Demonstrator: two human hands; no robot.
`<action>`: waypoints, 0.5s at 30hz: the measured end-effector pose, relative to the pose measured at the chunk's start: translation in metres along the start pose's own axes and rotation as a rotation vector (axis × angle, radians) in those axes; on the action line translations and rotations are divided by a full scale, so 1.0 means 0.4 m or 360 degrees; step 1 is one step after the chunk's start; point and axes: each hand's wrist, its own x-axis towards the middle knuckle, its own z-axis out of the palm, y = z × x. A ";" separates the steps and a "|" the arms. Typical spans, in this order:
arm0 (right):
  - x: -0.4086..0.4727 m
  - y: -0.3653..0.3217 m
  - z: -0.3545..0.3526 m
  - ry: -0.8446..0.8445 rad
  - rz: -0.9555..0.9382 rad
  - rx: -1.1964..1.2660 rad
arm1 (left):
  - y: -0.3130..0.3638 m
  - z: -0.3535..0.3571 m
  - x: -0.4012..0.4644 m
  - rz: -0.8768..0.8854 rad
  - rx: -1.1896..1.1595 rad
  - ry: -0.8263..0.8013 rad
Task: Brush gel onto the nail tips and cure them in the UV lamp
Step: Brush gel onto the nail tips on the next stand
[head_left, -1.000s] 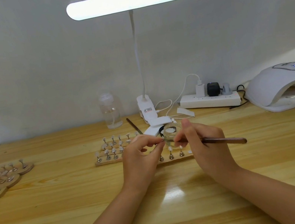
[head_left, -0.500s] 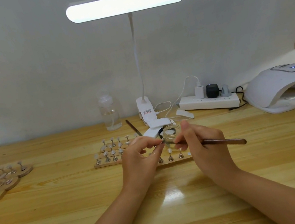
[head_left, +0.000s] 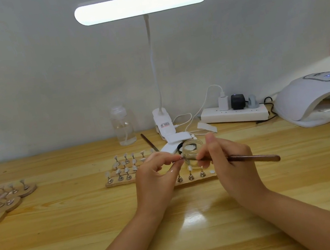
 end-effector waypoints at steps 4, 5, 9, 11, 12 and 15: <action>0.001 -0.004 0.000 0.0065 0.0010 0.0031 | 0.000 0.000 0.001 0.0000 0.0013 0.0020; 0.003 -0.003 -0.001 0.0058 -0.0022 0.0001 | 0.000 0.000 0.001 -0.0001 0.0013 0.0024; -0.003 -0.006 0.001 0.0010 0.0145 0.0123 | 0.003 -0.001 0.001 0.0005 0.0015 0.0017; -0.004 -0.005 0.001 0.0030 0.0142 0.0144 | 0.005 -0.002 0.001 -0.0001 0.0018 0.0011; -0.003 -0.004 0.000 0.0041 0.0104 0.0141 | 0.006 -0.002 0.001 -0.0014 0.0012 0.0011; 0.002 -0.001 -0.001 0.0040 0.0030 0.0089 | 0.007 -0.003 0.002 -0.0092 -0.0045 0.0028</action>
